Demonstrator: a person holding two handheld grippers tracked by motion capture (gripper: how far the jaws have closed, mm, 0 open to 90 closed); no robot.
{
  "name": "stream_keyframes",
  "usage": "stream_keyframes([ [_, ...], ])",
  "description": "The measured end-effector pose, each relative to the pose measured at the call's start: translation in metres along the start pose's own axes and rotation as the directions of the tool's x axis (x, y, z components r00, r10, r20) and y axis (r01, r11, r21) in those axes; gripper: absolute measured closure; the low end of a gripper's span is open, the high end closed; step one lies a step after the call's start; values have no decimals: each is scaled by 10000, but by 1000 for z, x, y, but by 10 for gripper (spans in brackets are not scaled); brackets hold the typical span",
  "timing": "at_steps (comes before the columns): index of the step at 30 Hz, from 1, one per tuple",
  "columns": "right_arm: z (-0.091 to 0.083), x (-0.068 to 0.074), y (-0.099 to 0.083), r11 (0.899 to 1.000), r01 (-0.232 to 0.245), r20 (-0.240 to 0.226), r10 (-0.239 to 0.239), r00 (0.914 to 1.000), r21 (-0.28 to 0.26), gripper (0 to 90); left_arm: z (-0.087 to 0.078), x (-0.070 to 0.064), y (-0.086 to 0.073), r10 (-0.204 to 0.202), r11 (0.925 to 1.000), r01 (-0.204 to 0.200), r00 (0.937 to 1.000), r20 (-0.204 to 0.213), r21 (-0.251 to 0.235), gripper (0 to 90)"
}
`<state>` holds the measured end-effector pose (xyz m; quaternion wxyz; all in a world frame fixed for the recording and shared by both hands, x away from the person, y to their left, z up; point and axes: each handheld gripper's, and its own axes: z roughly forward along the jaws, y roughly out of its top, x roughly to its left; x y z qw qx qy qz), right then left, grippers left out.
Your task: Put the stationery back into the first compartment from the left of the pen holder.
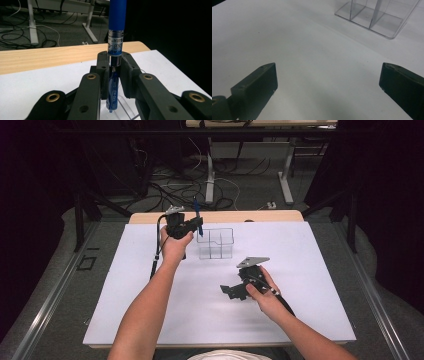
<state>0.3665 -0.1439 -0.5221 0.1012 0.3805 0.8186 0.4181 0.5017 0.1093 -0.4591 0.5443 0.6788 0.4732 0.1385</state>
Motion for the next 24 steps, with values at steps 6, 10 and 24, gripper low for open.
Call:
stream_keyframes([
  [6, 1, -3, -2, 9997, -258, 193, 258, 9995, 20, 9, 7, 2, -4, -243, 9997, 243, 9997, -63, 48, 789],
  [10, 1, -5, -4, 9995, -319, 279, 321, 9991, -70, 9, 10, 3, -8, -335, 9991, 338, 9994, -128, 256, 789],
  [24, -1, -8, -6, 9979, -651, 210, 651, 9977, 14, 9, 14, 1, -13, -285, 9964, 314, 9989, -371, 790, 787],
])
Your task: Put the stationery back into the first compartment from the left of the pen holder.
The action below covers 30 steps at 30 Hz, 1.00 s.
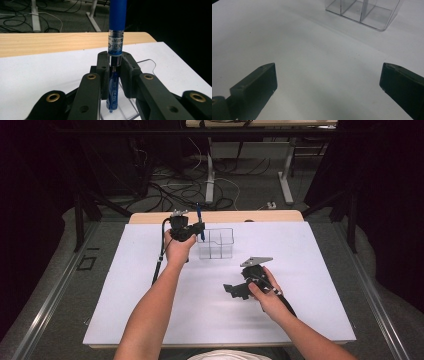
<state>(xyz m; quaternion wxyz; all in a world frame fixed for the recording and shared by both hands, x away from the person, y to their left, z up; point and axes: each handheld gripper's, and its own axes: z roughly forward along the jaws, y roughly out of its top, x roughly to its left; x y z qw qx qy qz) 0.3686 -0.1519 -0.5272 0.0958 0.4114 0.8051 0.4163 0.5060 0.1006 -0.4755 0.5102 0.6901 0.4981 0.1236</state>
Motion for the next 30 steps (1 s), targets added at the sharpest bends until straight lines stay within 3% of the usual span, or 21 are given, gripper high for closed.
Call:
stream_keyframes([
  [4, -1, -1, 0, 10000, -67, -1, 67, 10000, 0, 13, -2, 0, 0, -16, 9998, 17, 10000, -29, 191, 778],
  [11, -1, -5, -1, 10000, -58, 80, 59, 10000, -79, 24, -12, -1, 3, -43, 9998, 41, 9999, 141, 169, 667],
  [17, -5, -10, 0, 9996, -240, 319, 245, 9992, -165, 24, -27, -5, 7, 320, 9992, -328, 9989, 335, 245, 538],
  [22, -8, -14, 0, 9988, -379, 469, 393, 9981, -321, 24, -41, -7, 6, 689, 9970, -677, 9971, 325, -371, 445],
  [30, -11, -17, 1, 9981, -460, 567, 482, 9972, -403, 24, -64, -8, 6, 601, 9961, -579, 9977, 313, -666, 331],
])
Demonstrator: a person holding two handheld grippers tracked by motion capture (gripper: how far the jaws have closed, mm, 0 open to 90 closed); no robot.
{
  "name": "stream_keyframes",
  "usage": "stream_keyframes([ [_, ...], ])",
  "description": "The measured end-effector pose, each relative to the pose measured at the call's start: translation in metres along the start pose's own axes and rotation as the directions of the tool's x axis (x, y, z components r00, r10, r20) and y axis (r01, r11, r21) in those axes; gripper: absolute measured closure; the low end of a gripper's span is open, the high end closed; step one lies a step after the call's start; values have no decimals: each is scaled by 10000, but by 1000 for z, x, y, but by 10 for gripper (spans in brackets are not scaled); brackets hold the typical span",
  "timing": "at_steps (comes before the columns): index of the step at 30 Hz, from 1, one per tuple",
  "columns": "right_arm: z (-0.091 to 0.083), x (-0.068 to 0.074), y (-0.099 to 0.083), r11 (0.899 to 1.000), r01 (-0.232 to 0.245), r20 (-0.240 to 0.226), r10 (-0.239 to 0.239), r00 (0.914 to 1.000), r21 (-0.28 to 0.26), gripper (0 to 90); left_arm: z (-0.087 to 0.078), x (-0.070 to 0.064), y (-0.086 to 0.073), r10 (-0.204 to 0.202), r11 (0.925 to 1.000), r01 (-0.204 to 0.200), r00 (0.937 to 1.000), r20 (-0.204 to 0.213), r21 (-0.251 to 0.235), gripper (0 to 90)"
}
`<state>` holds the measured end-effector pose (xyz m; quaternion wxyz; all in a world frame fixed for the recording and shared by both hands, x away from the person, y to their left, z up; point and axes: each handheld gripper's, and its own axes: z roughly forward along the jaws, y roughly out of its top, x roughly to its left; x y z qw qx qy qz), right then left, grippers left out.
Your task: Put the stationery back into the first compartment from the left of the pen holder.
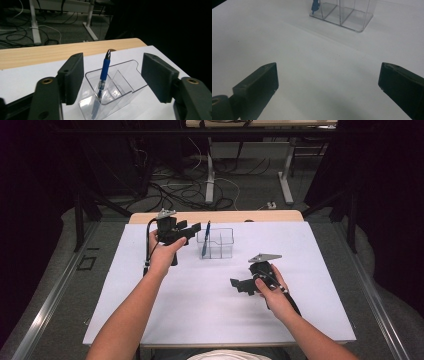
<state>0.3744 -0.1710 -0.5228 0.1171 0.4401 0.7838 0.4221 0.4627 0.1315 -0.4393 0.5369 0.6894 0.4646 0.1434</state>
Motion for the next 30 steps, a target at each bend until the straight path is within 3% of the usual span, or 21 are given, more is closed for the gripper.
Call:
stream_keyframes([
  [3, 0, 0, 0, 9999, 112, 32, -111, 9999, -31, 24, -8, -1, 0, -99, 9997, 99, 9999, -39, 225, 328],
  [10, 0, 0, -1, 10000, 92, 24, -92, 10000, 23, 24, -26, -5, -2, -458, 9978, 443, 9985, 310, 487, 279],
  [16, 0, 0, -1, 9999, 105, 39, -105, 9999, 19, 24, -45, -8, -9, 151, 9981, -167, 9995, 269, 601, 158],
  [26, 0, -2, -1, 10000, 54, 153, -54, 9999, -17, 24, -72, -1, -36, 522, 9971, -523, 9986, 31, 550, 1],
  [30, -1, -2, -1, 10000, 72, 234, -72, 9997, -10, 24, -77, 1, -50, 616, 9968, -612, 9981, -68, 509, 3],
])
